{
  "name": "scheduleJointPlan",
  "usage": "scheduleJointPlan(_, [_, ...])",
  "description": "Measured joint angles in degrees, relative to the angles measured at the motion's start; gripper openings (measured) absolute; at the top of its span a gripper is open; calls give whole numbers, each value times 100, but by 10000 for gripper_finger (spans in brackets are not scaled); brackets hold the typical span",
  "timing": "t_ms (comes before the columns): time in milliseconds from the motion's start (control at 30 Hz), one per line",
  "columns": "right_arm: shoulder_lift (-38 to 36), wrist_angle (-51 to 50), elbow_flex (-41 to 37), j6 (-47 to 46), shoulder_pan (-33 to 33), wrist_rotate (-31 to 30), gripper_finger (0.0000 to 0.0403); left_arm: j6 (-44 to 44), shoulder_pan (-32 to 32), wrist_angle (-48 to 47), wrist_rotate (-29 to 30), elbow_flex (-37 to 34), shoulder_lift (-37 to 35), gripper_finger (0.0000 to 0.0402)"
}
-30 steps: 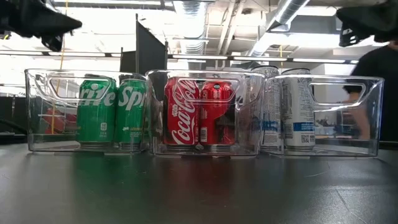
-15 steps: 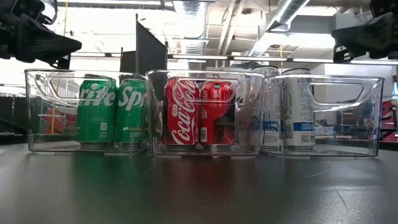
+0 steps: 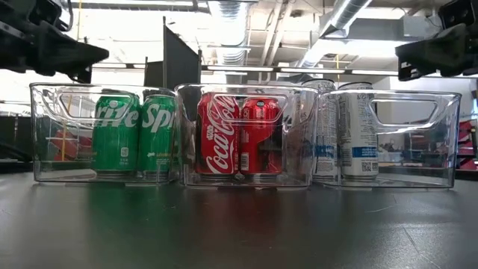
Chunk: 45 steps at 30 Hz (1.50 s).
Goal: Sort soda cans
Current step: Return to Home Position
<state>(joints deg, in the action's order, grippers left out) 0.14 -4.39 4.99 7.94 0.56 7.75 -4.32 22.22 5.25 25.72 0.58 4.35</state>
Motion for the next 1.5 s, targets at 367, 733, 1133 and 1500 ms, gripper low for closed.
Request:
scheduleJointPlan(367, [0,-194,2,-205,4,-2,31,621,-383,-38,4,-9,19,0])
scheduleJointPlan(733, [27,-713,9,-1557,-21,-856,35,705,-381,-39,9,-11,19,0])
scheduleJointPlan(1133, [20,-846,9,-2159,-98,-942,36,696,-381,-39,13,-11,19,0])
scheduleJointPlan(1500, [20,-857,9,-2157,-98,-940,36,711,-380,-39,15,-11,19,0])
